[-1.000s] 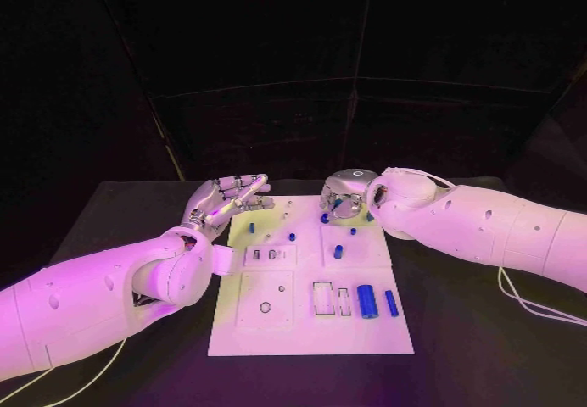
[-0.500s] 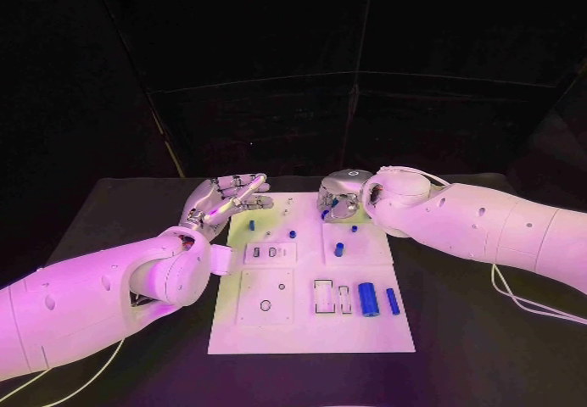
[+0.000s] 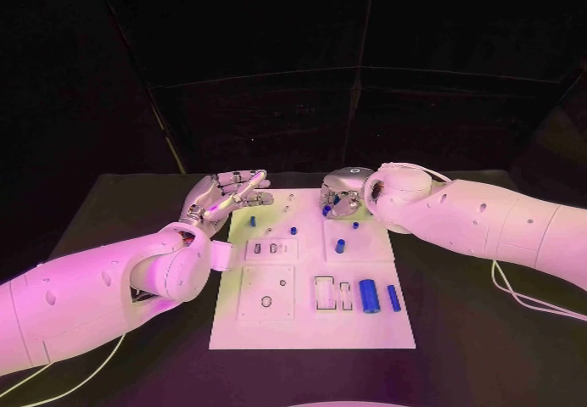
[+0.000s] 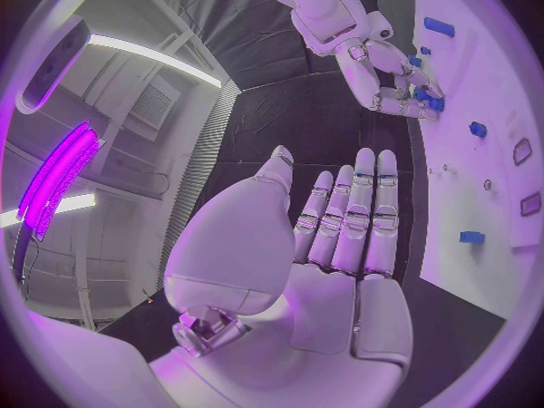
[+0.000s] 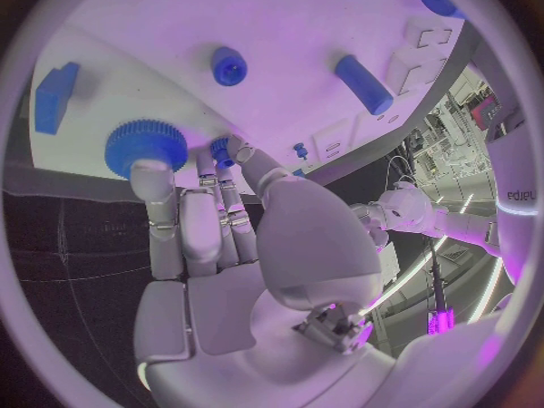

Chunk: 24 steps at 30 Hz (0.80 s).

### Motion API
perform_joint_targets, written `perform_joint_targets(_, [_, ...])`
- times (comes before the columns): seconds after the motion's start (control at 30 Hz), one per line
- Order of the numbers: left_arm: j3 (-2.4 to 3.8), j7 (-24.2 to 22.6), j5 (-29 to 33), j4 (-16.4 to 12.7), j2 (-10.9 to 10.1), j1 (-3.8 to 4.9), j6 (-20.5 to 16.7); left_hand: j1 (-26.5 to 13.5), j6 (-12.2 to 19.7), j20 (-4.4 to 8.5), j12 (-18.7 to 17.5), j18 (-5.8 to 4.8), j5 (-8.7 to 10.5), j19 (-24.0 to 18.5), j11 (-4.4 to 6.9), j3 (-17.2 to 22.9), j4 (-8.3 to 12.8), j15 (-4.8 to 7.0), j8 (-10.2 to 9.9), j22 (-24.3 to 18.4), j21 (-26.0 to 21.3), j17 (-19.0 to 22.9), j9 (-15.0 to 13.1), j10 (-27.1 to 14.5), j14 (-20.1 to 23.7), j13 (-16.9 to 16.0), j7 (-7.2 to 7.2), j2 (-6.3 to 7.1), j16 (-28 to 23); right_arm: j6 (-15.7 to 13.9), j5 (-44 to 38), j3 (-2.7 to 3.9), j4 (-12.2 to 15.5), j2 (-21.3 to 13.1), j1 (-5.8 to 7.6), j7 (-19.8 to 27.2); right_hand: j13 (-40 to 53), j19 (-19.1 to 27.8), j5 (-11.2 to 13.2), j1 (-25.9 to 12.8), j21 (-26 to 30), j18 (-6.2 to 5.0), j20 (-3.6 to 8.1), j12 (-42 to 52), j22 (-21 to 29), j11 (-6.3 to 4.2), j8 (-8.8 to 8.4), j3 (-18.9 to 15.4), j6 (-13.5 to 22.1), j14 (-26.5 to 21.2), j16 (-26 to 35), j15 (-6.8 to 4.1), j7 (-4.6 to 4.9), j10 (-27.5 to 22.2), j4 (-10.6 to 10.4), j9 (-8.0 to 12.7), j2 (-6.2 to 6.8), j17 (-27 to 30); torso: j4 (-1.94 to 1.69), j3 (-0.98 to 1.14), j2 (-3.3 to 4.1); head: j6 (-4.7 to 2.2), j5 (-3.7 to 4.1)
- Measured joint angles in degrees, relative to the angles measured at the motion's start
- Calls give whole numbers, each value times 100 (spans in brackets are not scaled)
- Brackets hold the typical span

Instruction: Assemble the parts on the task board

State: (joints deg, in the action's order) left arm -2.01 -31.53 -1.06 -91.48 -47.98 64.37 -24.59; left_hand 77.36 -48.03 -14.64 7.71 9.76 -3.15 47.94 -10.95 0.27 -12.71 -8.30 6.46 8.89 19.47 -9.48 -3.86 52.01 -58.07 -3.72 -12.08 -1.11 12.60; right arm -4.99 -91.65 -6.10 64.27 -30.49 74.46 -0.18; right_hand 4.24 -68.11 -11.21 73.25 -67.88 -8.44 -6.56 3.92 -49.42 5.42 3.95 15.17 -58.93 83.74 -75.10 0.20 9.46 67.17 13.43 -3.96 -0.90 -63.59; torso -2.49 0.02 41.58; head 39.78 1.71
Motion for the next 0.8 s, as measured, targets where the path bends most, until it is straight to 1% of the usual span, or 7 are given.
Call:
perform_joint_targets(0.03, [0,0,0,0,0,0,0,0,0,0,0,0,0,0,0,0,0,0,0,0,0,0,0,0,0,0,0,0,0,4,0,0,0,1,0,2,-1,0,0,13,-15,0,0,0,-9,-12,0,24,-15,0,-12,0,14,12,-9,0,-13,-9,0,-1,0,4,-7])
perform_joint_targets(0.1, [0,1,0,0,-1,0,1,0,0,0,0,0,0,0,0,0,0,0,0,0,0,0,0,0,0,0,0,0,0,9,1,0,0,4,0,12,-2,0,6,46,-19,0,0,9,-31,-8,4,99,-50,0,-18,0,-5,56,-13,-5,-46,-22,0,-1,0,13,-9])
perform_joint_targets(0.17, [0,2,0,0,-1,0,1,0,0,0,0,0,0,0,0,0,0,0,0,0,0,0,0,0,0,0,0,0,0,6,2,0,0,4,0,23,-3,-13,72,70,-86,0,13,56,-84,-26,51,204,-162,0,-61,0,-6,150,-27,-12,-107,-45,0,-2,0,17,-10])
perform_joint_targets(0.3, [0,3,-1,1,-2,1,3,22,-21,0,0,0,0,0,0,9,9,0,0,0,0,-2,0,0,0,0,-21,-22,0,-63,14,-1,16,-14,-2,62,20,-60,105,78,-179,0,60,99,-206,-72,108,346,-310,2,-94,-2,-47,298,-68,-19,-157,-89,1,-4,0,25,-11])
perform_joint_targets(0.4, [0,5,-1,2,-3,1,3,22,-22,0,0,0,0,0,0,16,16,0,0,0,0,-6,0,0,0,0,-22,-22,0,-166,28,-1,42,-39,-2,78,35,-61,125,64,-218,0,61,108,-257,-123,120,402,-365,21,-128,-21,-88,348,-122,-27,-171,-96,3,-5,1,25,-11])
perform_joint_targets(0.63, [0,8,-2,-2,-28,5,8,22,-22,0,0,-1,0,0,0,16,16,0,0,0,0,-6,0,0,0,2,-22,-22,0,-585,76,0,174,-109,-3,83,49,-82,141,64,-263,-1,82,108,-322,-103,131,425,-374,21,-127,-21,-98,369,-145,-59,-200,-104,5,-11,0,-1,-24])
perform_joint_targets(0.8, [0,10,-2,-5,-35,13,22,22,-22,0,0,-1,0,0,0,0,32,0,0,0,0,-6,0,0,0,4,-22,-22,0,-921,126,5,198,-45,-3,84,50,-102,156,64,-264,-1,62,108,-348,-103,130,447,-373,21,-151,-21,-98,369,-167,-58,-200,-114,2,-12,4,-35,-26])
